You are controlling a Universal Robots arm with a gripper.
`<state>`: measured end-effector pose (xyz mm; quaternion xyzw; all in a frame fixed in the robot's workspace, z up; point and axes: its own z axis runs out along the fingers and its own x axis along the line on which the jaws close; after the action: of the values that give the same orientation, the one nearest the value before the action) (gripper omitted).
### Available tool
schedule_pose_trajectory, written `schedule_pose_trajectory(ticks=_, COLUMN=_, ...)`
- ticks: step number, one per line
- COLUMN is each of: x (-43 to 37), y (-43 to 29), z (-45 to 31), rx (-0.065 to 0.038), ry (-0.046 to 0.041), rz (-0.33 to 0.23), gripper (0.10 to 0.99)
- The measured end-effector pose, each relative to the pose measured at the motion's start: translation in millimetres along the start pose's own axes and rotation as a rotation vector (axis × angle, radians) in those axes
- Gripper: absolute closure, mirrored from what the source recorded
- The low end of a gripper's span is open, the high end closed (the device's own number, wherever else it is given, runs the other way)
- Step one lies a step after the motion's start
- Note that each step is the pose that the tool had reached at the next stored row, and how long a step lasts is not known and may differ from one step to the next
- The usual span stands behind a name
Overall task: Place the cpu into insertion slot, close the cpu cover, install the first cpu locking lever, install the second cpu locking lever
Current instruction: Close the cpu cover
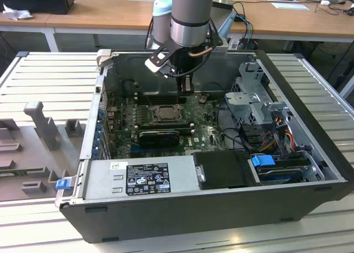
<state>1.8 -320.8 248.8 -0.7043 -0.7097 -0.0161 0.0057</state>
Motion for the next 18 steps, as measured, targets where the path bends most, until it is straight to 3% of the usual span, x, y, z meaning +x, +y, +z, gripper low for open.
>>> schedule_pose_trajectory(ticks=11, x=0.2, y=-30.1, z=0.5, rx=0.000, ry=0.0007, rz=0.000, gripper=0.980)
schedule_pose_trajectory(ticks=18, x=0.3, y=-36.1, z=0.4, rx=0.000, ry=0.0006, rz=0.000, gripper=0.980)
